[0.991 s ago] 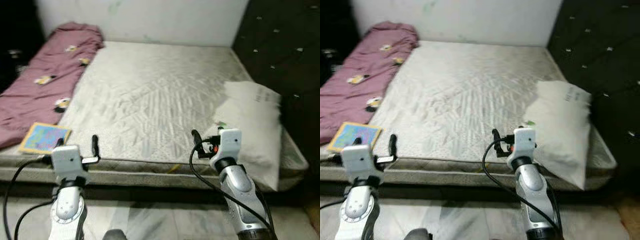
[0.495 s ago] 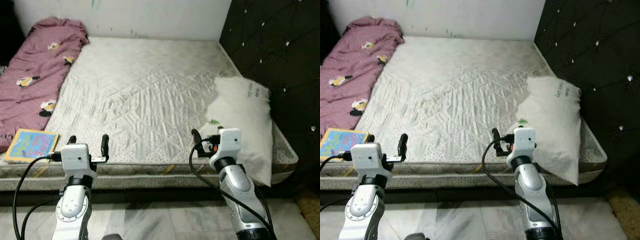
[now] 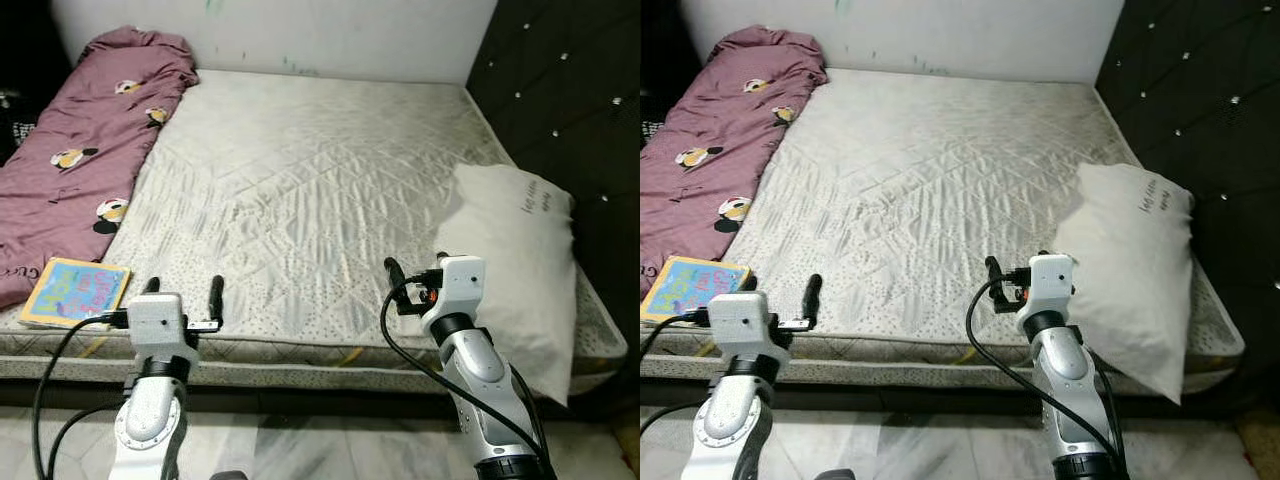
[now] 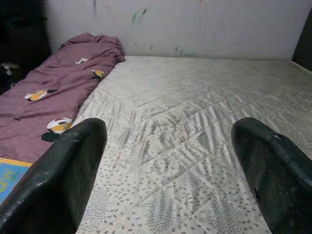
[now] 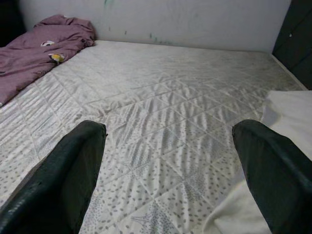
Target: Clean up the room
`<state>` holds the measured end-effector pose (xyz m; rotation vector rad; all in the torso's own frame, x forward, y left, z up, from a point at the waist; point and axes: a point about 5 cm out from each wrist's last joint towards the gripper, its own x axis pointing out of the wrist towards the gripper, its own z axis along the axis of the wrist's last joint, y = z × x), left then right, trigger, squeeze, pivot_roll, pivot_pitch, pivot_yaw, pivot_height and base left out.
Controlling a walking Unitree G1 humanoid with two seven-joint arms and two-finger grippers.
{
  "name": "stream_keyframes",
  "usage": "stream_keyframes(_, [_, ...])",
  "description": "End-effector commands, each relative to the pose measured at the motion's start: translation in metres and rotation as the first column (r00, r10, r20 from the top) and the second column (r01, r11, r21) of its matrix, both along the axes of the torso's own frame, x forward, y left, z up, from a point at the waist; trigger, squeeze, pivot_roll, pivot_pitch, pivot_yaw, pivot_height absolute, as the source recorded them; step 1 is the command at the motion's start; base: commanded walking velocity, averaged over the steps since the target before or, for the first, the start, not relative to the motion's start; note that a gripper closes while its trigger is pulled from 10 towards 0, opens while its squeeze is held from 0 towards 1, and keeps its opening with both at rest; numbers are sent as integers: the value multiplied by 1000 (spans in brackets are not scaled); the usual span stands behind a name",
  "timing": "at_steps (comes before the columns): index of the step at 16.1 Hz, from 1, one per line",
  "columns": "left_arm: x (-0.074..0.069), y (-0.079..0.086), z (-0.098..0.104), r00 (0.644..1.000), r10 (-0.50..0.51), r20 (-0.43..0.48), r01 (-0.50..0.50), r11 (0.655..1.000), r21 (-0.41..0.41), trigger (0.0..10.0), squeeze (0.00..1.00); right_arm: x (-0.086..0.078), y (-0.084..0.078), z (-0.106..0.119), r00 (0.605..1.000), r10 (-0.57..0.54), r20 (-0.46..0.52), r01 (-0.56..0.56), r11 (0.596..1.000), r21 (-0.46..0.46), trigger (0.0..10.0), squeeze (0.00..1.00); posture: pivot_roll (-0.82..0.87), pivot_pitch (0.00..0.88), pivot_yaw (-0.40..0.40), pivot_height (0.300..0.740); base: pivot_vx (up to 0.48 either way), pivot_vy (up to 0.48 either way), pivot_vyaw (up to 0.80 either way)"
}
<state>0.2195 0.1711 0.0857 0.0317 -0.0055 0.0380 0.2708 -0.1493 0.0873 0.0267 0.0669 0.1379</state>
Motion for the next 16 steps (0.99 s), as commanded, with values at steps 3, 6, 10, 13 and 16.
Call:
stream_keyframes(3, [5, -1, 5, 1000, -8, 12, 8, 1000, -2, 10000, 0, 6, 0, 6, 1000, -3, 13, 3, 1000, 6, 10000, 0, 4, 0, -39, 740, 276, 0, -152])
stream_keyframes(6, [3, -2, 4, 1000, -26, 8, 26, 1000, -7, 10000, 0, 5, -3, 6, 1000, -2, 11, 2, 1000, -8, 10000, 0, -2, 0, -45, 740, 319, 0, -329])
stream_keyframes(10, [4, -1, 5, 1000, -30, 6, 30, 1000, -6, 10000, 0, 3, -1, 4, 1000, -4, 4, 4, 1000, -8, 10000, 0, 0, 0, -34, 740, 349, 0, 0])
stream_keyframes(13, [6, 0, 7, 999, -34, 11, 34, 999, -4, 10000, 0, 7, 2, 8, 1000, 9, 19, -9, 1000, -4, 10000, 0, -3, 0, -30, 740, 346, 0, 0])
stream_keyframes(16, [9, 0, 6, 1000, 2, 2, -2, 1000, 1, 10000, 0, 13, 4, 13, 999, 18, 37, -17, 1000, -16, 10000, 0, -4, 0, -27, 740, 107, 0, 0])
